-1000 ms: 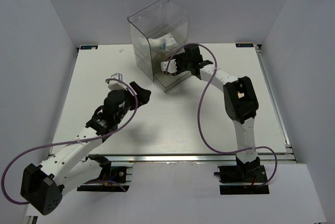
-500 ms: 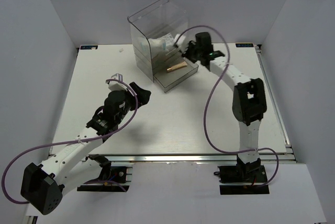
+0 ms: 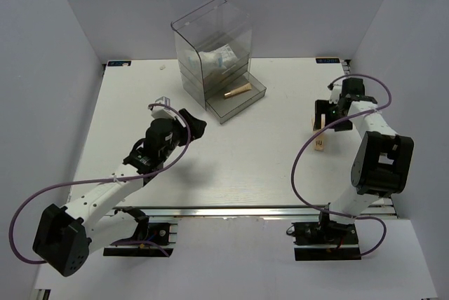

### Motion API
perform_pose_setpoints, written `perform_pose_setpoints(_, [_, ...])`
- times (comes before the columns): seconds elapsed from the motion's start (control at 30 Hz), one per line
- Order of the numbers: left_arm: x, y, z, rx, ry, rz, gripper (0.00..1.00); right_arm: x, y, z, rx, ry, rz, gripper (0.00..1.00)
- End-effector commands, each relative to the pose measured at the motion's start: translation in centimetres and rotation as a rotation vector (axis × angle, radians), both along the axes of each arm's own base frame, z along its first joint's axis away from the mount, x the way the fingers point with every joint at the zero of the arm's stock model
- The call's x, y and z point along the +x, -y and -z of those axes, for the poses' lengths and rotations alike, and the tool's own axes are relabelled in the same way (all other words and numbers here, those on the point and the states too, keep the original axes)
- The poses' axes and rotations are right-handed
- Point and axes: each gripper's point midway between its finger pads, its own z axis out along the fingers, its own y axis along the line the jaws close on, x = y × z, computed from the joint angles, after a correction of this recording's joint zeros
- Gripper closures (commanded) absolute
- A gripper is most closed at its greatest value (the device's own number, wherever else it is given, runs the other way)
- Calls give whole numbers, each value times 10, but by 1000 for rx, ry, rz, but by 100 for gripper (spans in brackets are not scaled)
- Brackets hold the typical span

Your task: Organize the makeup

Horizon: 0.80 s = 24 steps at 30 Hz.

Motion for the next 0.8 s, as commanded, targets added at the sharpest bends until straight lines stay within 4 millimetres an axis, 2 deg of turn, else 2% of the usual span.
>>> perform_pose_setpoints(0.0, [2, 6, -6, -5, 25, 37, 11, -13, 5, 0, -54, 8, 35, 14])
perform_pose_setpoints(0.13, [2, 5, -3, 1, 25, 39, 11, -18, 2, 23, -30, -43, 50, 15])
perform_pose_setpoints(0.33, [0, 3, -2, -10, 20, 27, 11, -10, 7, 49, -48, -73, 45, 18])
perform_pose_setpoints(0.53, [-2, -2, -2, -3, 16, 11, 11, 0, 3, 63, -36, -87, 18, 36])
perform_pose_setpoints(0.63, [-1, -4, -3, -7, 19, -1, 11, 2, -2, 63, -39, -76, -41, 51])
perform_pose_setpoints(0.67, [-1, -4, -2, -8, 18, -2, 11, 2, -5, 63, -34, -75, -61, 60])
perform_pose_setpoints(0.7, [-1, -4, -2, -8, 18, -3, 11, 4, -8, 61, -35, -63, -84, 65])
perform_pose_setpoints(0.73, [-1, -5, -3, -8, 19, -5, 11, 7, -20, 57, -23, -37, -152, 71])
perform_pose_setpoints(0.77, [-1, -5, -3, -5, 19, -2, 11, 11, -27, 52, -21, -13, -190, 73])
